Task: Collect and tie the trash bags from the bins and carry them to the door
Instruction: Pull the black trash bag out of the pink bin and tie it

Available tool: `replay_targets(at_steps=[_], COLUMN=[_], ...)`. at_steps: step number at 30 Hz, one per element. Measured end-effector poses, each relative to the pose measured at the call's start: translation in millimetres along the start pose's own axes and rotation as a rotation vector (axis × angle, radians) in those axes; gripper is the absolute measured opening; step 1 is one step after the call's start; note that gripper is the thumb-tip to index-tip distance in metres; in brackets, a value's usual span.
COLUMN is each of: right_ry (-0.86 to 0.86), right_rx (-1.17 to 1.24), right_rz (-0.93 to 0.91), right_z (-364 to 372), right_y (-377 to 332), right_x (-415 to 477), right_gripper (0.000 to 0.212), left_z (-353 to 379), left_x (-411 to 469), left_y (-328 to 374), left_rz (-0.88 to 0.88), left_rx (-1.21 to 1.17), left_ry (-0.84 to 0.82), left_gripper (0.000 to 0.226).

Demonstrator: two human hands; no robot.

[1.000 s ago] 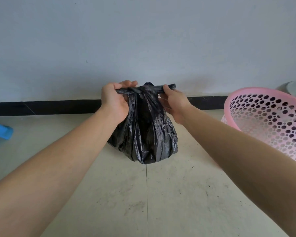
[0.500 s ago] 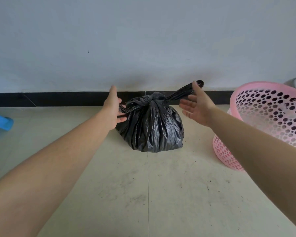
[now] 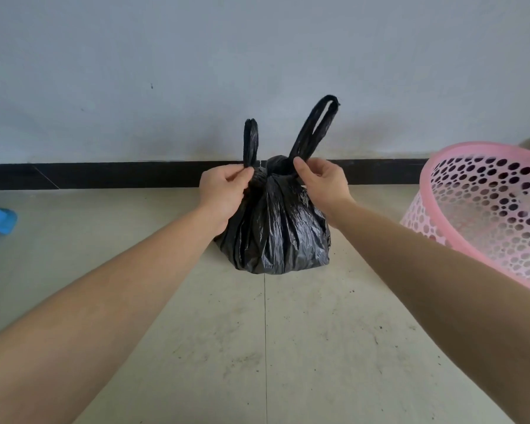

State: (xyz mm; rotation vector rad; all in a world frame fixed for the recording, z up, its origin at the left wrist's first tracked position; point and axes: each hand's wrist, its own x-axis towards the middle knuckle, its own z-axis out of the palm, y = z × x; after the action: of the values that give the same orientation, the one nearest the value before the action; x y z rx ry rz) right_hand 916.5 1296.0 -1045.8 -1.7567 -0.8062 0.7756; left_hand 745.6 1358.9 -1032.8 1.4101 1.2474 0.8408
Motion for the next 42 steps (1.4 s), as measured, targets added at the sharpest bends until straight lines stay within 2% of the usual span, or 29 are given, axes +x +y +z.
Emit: replay_targets(at_steps=[3,6,10,13,16,21,25,28,30,33,35,36,38,39,40,42], right_ry=[0.025,-0.003,0.017,0.082,0.142,0.173,0.112,0.117,0.061,-0.019,-0.063,-0.101,-0.138,-0.115,-0.079,-0.022], right_rx=[0.060,0.147,0.135,0.184,0.239,-0.254,-0.497,-0.465,-0.333,0.153,0.480,0.568,0.542,0.447,0.333,0.099], right_rz=[-0.008,0.018,-0.050,-0.071,0.013,0.210,0.276,0.165,0.116,0.234,0.292,0.287,0.248,0.235,0.218,0.201], right_z=[3.5,5.8,12.8,18.3,23.5,1.5,-19.9,-20.2,-20.7,-14.5,-4.9,1.1,13.4,19.0,23.2,26.0], right_y=[-4.8,-12.2,-21.6,-30.2,-27.9,19.7,53.2,52.1,49.5,38.7,27.6,23.0,23.0,28.2,35.8,52.3], right_x=[4.1,6.6,5.2,5.8,11.4,22.8,24.3,26.5,25.0,23.7,30.6,33.3,36.6,36.7,36.3,37.2], right_gripper=[0.039,0.035,0.034,0.033,0.032,0.044,0.049,0.048,0.044,0.033,0.022,0.019,0.031,0.041,0.047,0.042], left_z=[4.2,10.3,19.3,20.2,24.3,5.7,-10.5,-7.7,-9.9,-6.8,3.8,9.5,17.4,20.6,23.1,25.5], left_x=[3.8,6.9,8.7,17.4,27.2,31.4,35.6,36.8,36.7,36.3,43.2,46.6,51.2,50.6,49.0,44.1], left_y=[8.0,22.3,34.9,42.2,31.8,-33.7,-73.5,-73.3,-64.5,-37.1,-21.1,-14.1,-9.7,-13.9,-21.4,-39.4], left_rz=[0.037,0.068,0.104,0.031,-0.094,-0.228,-0.256,-0.166,-0.056,0.035,-0.006,-0.059,-0.102,-0.080,-0.041,0.043], left_rx=[-0.036,-0.171,-0.317,-0.483,-0.468,-0.089,0.078,0.095,0.088,-0.003,-0.198,-0.326,-0.445,-0.395,-0.290,-0.013], left_ry=[0.100,0.128,0.170,0.224,0.266,0.337,0.268,0.247,0.243,0.264,0.254,0.219,0.132,0.100,0.083,0.095], left_gripper=[0.009,0.009,0.013,0.017,0.018,0.027,0.025,0.026,0.025,0.024,0.023,0.026,0.032,0.026,0.017,0.010])
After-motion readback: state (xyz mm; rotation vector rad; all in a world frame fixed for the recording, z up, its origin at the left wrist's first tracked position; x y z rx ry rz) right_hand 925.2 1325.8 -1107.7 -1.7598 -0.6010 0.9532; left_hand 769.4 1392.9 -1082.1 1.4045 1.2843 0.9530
